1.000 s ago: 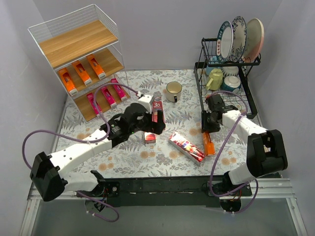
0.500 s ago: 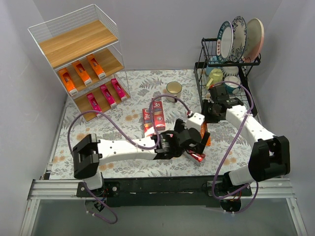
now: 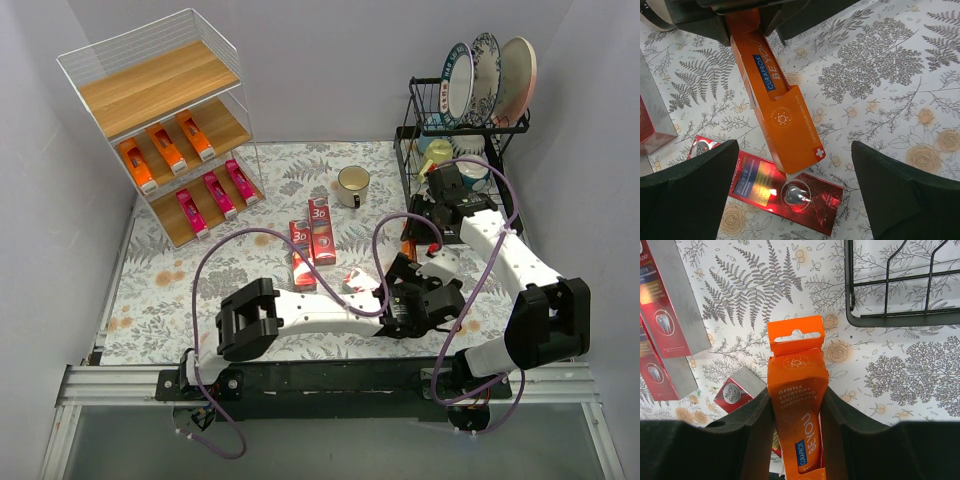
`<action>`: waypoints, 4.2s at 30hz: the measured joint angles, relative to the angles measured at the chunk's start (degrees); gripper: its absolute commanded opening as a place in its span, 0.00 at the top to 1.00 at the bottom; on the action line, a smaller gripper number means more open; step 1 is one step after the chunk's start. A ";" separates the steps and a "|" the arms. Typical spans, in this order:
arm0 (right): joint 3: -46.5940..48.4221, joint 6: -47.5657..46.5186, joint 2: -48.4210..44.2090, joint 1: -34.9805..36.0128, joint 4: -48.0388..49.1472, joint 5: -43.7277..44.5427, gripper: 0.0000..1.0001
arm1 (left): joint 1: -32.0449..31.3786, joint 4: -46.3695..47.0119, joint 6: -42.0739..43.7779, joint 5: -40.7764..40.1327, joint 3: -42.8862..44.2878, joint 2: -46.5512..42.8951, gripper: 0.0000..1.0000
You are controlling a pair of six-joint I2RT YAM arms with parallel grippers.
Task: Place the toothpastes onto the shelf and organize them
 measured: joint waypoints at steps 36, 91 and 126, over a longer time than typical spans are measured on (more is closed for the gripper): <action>-2.54 4.72 -2.82 0.09 3.82 -2.36 0.63 | -1.33 -9.86 3.26 -16.33 9.38 11.41 0.65; -14.01 -10.95 -36.41 -3.02 13.64 18.58 0.12 | 29.64 -34.34 -17.42 -6.73 -2.73 -30.40 0.80; -25.70 -16.44 -50.31 -2.54 19.19 23.08 0.15 | 60.26 -12.46 4.28 7.96 9.68 -17.99 0.77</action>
